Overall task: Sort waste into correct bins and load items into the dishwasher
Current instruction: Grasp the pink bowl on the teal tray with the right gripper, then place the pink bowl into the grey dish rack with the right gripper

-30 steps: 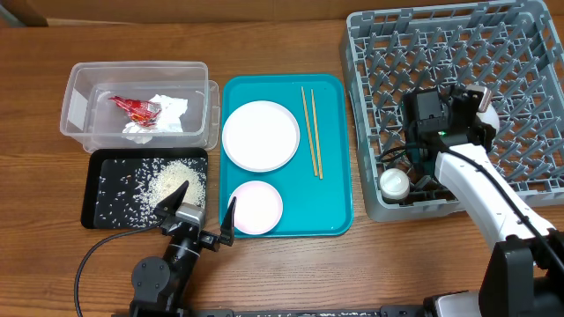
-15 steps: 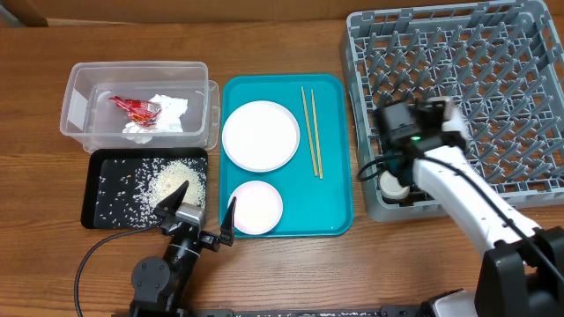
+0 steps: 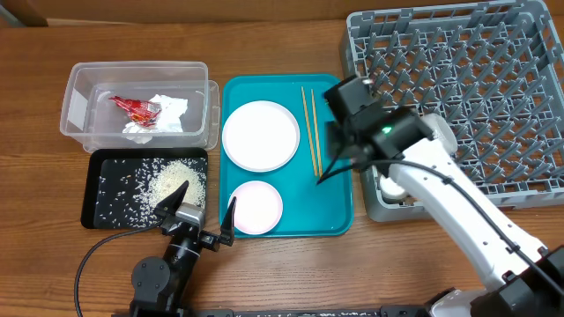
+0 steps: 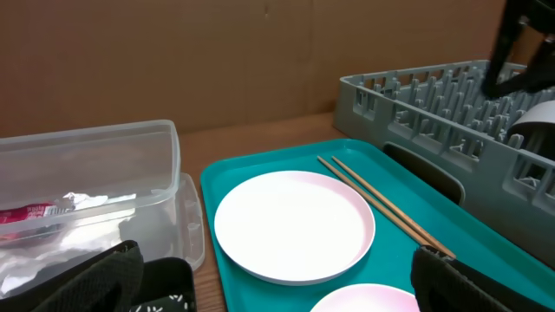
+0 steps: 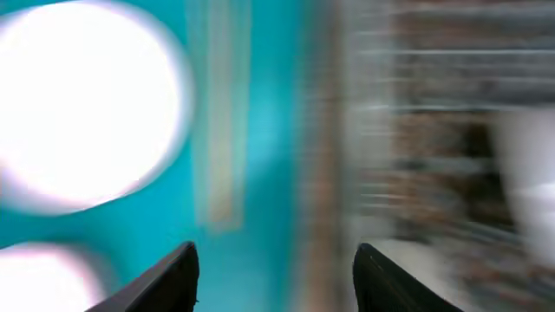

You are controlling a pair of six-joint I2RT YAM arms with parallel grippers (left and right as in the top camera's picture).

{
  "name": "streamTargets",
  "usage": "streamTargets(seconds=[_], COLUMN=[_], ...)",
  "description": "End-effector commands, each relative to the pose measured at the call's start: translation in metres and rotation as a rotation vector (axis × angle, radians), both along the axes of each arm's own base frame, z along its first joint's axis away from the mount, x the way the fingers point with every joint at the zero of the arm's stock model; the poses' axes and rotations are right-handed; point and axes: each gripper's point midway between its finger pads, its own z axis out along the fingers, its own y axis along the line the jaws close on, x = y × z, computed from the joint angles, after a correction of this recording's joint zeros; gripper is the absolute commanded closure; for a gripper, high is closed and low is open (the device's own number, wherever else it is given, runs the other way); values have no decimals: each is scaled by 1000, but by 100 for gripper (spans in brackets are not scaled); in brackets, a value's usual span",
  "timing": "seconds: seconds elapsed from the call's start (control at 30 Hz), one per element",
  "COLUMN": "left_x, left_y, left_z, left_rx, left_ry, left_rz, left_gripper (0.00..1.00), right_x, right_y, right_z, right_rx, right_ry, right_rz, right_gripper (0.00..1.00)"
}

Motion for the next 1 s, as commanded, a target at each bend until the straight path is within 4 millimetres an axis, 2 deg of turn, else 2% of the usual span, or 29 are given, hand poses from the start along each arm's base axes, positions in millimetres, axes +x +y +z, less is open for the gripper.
streamTargets(seconds=[0.0,0.03,0.07,0.2,0.33,0.37,0.4,0.47,0.5,0.6,0.67,0.8,0.83,0.97], left_x=[-1,-1,-1,-1,-1,-1,-1,-1,-1,-1,-1,-1,-1,-1], left_y=[-1,-1,-1,-1,-1,-1,-1,-1,-1,-1,-1,-1,-1,-1], left_z=[1,1,1,1,1,1,1,1,1,1,1,1,1,1], left_rx=[10,10,10,10,10,10,10,10,10,10,10,10,10,10], left_ry=[-12,-12,-12,-12,-12,-12,-12,-12,-12,-12,-12,-12,-12,-12], left_rz=[-11,-11,-10,-11,-11,-11,-11,-11,-11,-11,-11,-11,-11,-11], left_gripper=[0,0,0,0,0,0,0,0,0,0,0,0,0,0], right_x=[-45,-51,-66,-97,-115,-118,-116,-111,-108,-94,-77,-55,-45,-28], right_y=[70,75,83,110,128,130,124,113,111,101,89,78,61,24], right_z=[-21,-30,-51,-86,-113,-121,-134,-139,-139,-126,-111,-76,-62,-36], right_rx=[256,252,237,237,207,192,136,88,87,73,53,91,77,31], right_ry=[199,224,283,393,450,463,457,438,432,384,313,216,164,63], right_rz=[172,165,162,238,232,208,133,54,47,13,-8,20,-23,-113], right_gripper=[45,45,46,47,48,55,66,91,96,96,96,96,96,96])
